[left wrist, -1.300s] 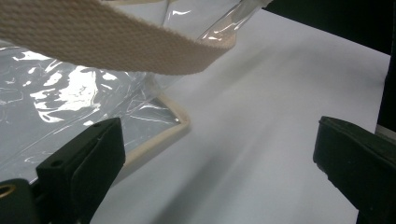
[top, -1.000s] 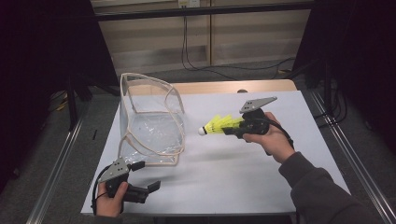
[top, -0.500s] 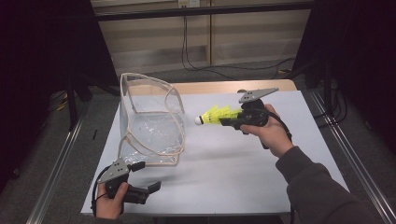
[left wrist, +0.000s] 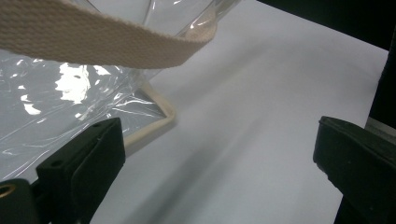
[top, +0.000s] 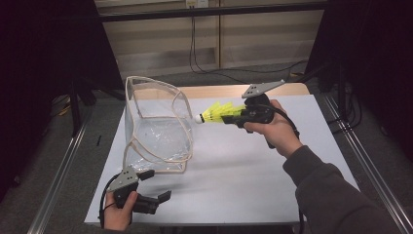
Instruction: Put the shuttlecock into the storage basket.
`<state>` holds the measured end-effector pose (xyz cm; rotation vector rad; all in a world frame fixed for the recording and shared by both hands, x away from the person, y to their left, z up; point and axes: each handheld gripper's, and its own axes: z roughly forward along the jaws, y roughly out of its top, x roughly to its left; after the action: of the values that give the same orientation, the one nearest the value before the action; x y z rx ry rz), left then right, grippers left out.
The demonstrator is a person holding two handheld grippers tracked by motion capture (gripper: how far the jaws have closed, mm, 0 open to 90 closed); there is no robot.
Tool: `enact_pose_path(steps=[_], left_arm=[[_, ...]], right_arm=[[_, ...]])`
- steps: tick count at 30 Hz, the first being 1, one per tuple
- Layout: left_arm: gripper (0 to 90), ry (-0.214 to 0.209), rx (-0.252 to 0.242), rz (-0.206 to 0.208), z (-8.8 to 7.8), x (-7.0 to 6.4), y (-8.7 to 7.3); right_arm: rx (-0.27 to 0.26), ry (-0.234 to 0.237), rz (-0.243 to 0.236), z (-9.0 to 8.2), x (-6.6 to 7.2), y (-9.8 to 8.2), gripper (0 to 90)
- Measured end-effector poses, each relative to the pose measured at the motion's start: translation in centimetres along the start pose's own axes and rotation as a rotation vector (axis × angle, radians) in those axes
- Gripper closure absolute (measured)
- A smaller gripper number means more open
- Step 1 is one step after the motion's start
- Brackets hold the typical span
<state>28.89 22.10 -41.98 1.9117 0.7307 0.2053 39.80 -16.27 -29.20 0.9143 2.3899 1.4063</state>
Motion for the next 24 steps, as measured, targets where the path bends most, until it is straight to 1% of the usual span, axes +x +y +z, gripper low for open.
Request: enact_pose_path(steps=[1,2,3,5,7,8,12,14,16,17,21,24], left_arm=[[2.3,0.000,-0.003,-0.002,0.1,0.0,0.0],[2.3,0.001,-0.001,0.002,0.1,0.0,0.0],[2.3,-0.001,-0.001,0.000,0.2,-0.1,0.0],[2.3,-0.009,0.005,0.006,0.2,-0.1,0.0],[2.3,-0.011,0.005,0.006,0.3,-0.2,0.0],[2.3,-0.014,-0.001,0.005,0.3,-0.2,0.0],[2.3,-0.016,0.002,0.010,0.4,-0.2,0.0],[2.3,-0.019,0.005,0.014,0.5,-0.2,0.0],[2.3,-0.022,0.004,0.012,0.6,-0.3,0.1],[2.3,-0.025,0.005,0.011,0.8,-0.3,0.1],[2.3,-0.029,0.016,0.012,1.2,-0.5,0.0],[2.3,-0.028,0.026,0.011,1.3,-0.5,-0.2]], right_arm=[[0.004,0.000,-0.001,0.1,0.2,0.2,79.5],[0.022,-0.004,-0.026,0.2,0.5,0.5,79.5],[0.017,-0.004,-0.030,0.2,0.7,0.9,79.5],[0.005,0.007,-0.018,0.2,1.1,1.5,79.5],[0.006,0.004,-0.021,0.2,1.3,2.0,79.5],[0.011,-0.001,-0.025,0.2,1.3,2.0,79.5],[0.027,-0.009,-0.037,0.2,1.7,2.2,79.5],[0.038,-0.010,-0.065,0.2,2.1,2.6,79.5],[0.046,-0.005,-0.080,0.1,2.4,2.9,79.5],[0.043,-0.003,-0.081,0.1,2.5,3.0,79.5],[0.064,0.002,-0.095,0.5,2.7,2.9,79.4],[0.053,0.011,-0.088,0.8,2.8,3.0,79.4]])
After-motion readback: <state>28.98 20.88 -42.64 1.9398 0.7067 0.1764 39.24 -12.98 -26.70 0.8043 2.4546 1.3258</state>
